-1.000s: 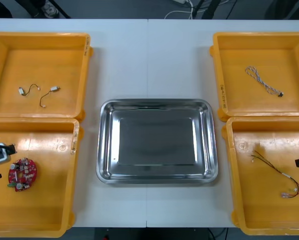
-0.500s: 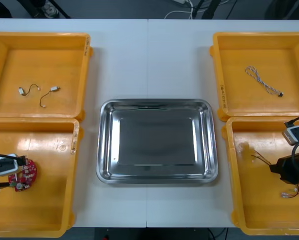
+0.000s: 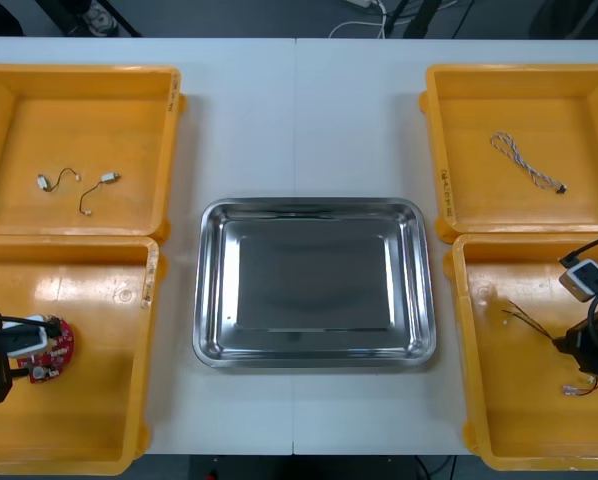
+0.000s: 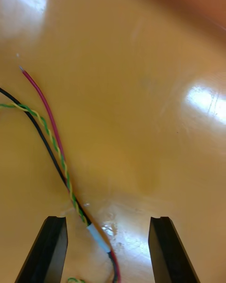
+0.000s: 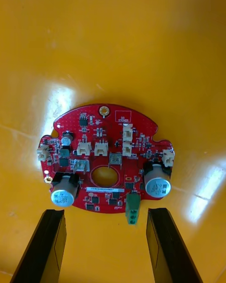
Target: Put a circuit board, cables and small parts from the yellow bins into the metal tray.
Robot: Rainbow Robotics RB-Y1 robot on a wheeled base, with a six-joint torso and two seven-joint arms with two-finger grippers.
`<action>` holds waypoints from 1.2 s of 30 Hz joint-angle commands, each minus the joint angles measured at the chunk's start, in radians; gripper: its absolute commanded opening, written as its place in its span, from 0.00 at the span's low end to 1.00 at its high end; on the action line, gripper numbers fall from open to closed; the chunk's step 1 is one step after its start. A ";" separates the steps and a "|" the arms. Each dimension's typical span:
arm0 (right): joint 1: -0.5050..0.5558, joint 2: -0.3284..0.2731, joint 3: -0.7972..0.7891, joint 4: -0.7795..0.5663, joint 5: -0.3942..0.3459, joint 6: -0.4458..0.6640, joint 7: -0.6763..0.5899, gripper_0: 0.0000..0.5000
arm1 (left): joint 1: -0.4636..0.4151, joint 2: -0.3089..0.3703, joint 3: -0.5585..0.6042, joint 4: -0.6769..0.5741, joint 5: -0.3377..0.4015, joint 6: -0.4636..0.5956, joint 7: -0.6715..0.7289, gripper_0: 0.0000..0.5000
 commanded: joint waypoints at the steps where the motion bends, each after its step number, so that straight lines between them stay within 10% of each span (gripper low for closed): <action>1: 0.006 -0.039 0.015 0.014 0.021 -0.015 0.064 1.00 | 0.024 0.041 -0.020 0.010 -0.013 -0.023 0.001 1.00; 36: 0.004 -0.051 0.099 0.076 0.034 -0.094 0.087 1.00 | 0.014 0.043 -0.074 0.107 -0.016 -0.087 -0.003 1.00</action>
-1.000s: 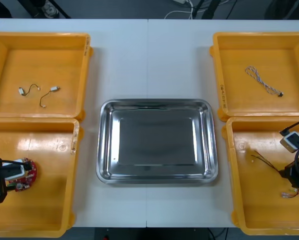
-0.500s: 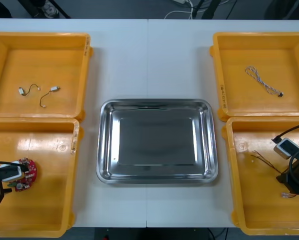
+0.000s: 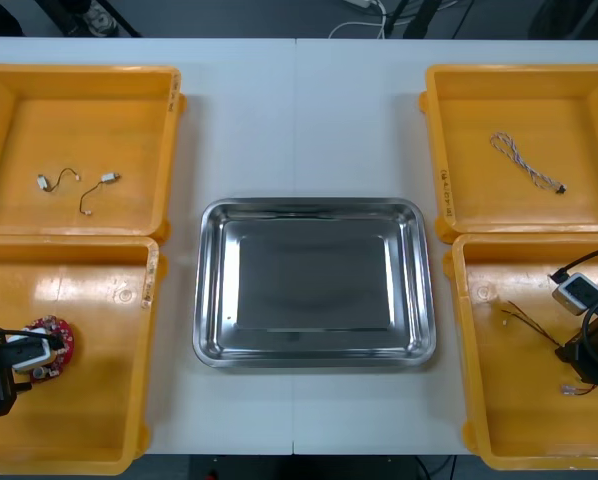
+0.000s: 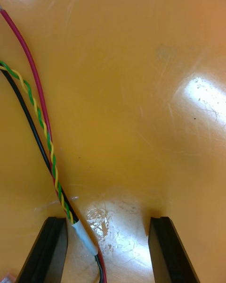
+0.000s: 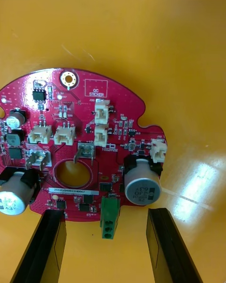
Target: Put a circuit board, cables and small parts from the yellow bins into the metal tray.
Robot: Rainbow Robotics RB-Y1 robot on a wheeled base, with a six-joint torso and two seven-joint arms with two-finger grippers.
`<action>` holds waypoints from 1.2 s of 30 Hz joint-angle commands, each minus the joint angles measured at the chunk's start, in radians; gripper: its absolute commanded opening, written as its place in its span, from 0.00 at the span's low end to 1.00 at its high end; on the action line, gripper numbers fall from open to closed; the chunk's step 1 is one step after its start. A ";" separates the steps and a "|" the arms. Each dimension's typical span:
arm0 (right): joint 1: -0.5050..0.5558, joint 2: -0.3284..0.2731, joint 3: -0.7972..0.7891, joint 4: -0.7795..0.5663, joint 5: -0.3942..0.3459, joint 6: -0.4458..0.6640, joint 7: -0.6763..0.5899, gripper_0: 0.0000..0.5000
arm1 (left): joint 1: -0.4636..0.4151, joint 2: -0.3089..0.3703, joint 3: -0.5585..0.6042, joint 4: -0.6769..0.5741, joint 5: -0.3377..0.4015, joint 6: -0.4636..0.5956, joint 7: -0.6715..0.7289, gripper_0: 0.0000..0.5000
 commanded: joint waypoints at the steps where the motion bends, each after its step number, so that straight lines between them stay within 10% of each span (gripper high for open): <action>1: 0.004 -0.032 0.034 0.017 -0.013 -0.024 0.009 0.96 | 0.016 0.041 -0.023 0.000 -0.010 -0.025 -0.003 1.00; 2: 0.004 -0.032 0.037 0.017 -0.015 -0.027 0.009 0.63 | 0.016 0.041 -0.028 0.001 -0.012 -0.032 -0.003 1.00; 4: 0.004 -0.032 0.037 0.017 -0.016 -0.027 0.009 0.28 | 0.016 0.041 -0.029 0.003 -0.012 -0.033 -0.003 1.00; 6: 0.004 -0.032 0.039 0.017 -0.018 -0.028 0.009 0.17 | 0.016 0.041 -0.031 0.003 -0.010 -0.033 -0.002 1.00; 7: 0.004 -0.032 0.039 0.017 -0.018 -0.028 0.009 0.12 | 0.016 0.039 -0.029 0.003 -0.010 -0.033 -0.003 0.85; 8: 0.004 -0.032 0.039 0.017 -0.020 -0.028 0.013 0.03 | 0.016 0.039 -0.031 0.003 -0.009 -0.033 -0.003 0.07; 9: 0.004 -0.032 0.039 0.017 -0.020 -0.028 0.013 0.00 | 0.016 0.041 -0.031 0.003 -0.009 -0.033 -0.002 0.00; 28: -0.072 -0.035 0.013 0.011 -0.027 0.055 0.024 0.00 | 0.001 0.041 -0.019 0.000 0.013 -0.024 0.009 0.00; 36: -0.097 -0.054 -0.024 -0.036 -0.044 0.180 0.020 0.00 | -0.044 0.041 0.069 -0.072 0.030 0.143 0.038 0.00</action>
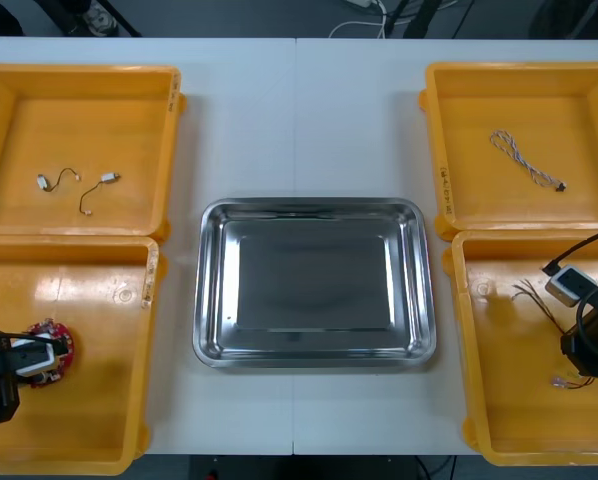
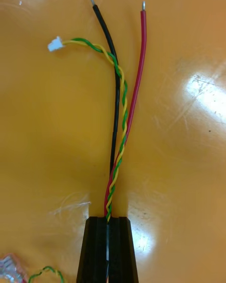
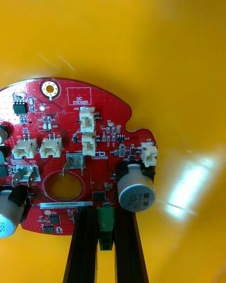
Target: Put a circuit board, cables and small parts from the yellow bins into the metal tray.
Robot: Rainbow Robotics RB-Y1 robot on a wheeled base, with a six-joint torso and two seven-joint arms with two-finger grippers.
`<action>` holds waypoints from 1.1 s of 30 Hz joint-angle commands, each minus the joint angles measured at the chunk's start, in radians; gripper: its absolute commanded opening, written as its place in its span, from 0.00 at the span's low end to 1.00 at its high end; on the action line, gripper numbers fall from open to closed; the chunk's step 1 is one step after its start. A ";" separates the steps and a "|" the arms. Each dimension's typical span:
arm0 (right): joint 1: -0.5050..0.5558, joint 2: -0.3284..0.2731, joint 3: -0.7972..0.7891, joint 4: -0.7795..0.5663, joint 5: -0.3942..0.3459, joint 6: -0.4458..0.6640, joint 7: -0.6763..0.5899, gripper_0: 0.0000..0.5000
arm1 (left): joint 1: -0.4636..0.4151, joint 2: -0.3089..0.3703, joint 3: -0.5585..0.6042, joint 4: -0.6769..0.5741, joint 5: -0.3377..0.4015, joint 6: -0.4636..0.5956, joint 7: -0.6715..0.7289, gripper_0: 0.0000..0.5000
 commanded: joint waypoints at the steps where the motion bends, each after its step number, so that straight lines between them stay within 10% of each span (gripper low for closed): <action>1: -0.017 -0.055 -0.038 -0.051 -0.020 0.057 0.018 0.00 | -0.041 0.039 0.091 -0.078 0.020 0.111 0.046 0.00; 33: -0.147 -0.092 -0.393 -0.189 -0.282 0.510 -0.034 0.00 | -0.455 0.038 0.021 -0.392 0.045 0.689 0.795 0.00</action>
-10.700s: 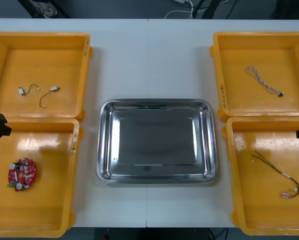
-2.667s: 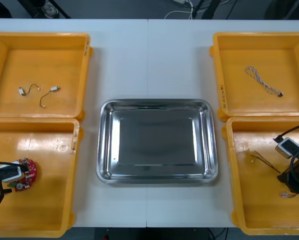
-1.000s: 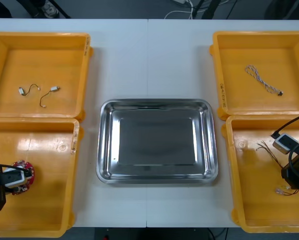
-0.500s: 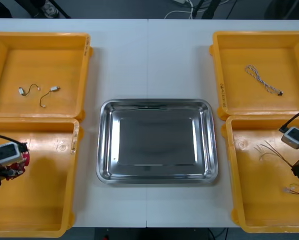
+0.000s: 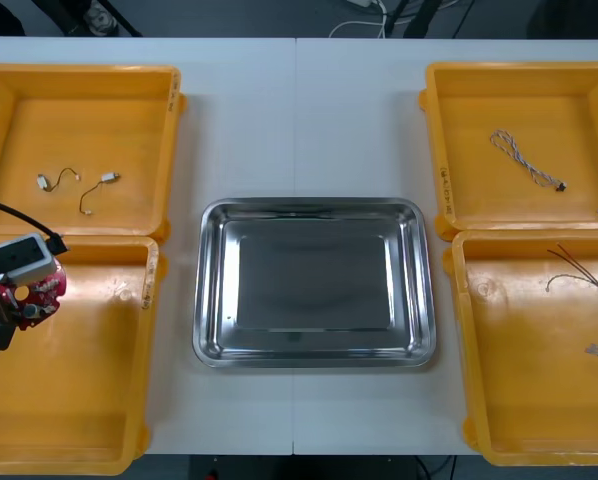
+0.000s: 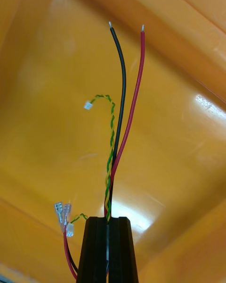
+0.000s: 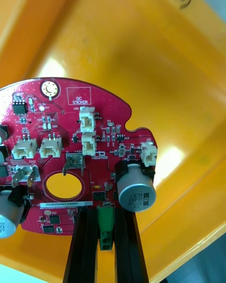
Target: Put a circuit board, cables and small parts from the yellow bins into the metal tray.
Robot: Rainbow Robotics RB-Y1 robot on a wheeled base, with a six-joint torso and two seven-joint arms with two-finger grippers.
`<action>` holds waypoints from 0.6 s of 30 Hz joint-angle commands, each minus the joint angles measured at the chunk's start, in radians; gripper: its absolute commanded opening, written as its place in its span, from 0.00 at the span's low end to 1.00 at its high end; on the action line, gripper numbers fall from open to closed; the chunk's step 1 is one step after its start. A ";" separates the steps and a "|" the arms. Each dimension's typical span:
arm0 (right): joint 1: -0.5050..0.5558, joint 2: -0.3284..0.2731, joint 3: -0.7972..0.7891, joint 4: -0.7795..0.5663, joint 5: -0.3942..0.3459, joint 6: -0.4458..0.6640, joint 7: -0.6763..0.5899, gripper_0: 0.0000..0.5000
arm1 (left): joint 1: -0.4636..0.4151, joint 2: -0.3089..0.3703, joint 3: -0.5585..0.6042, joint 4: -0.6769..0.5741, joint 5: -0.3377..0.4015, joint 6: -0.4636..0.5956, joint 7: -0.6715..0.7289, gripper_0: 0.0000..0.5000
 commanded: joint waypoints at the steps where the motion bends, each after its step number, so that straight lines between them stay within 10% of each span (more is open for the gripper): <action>1: -0.047 -0.049 -0.085 -0.047 -0.019 0.067 -0.033 0.00 | -0.115 0.039 -0.085 -0.047 0.007 0.019 0.218 0.00; 18: -0.176 -0.050 -0.054 -0.090 -0.126 0.127 -0.036 0.00 | -0.398 0.007 -0.403 -0.038 0.015 0.019 0.571 0.00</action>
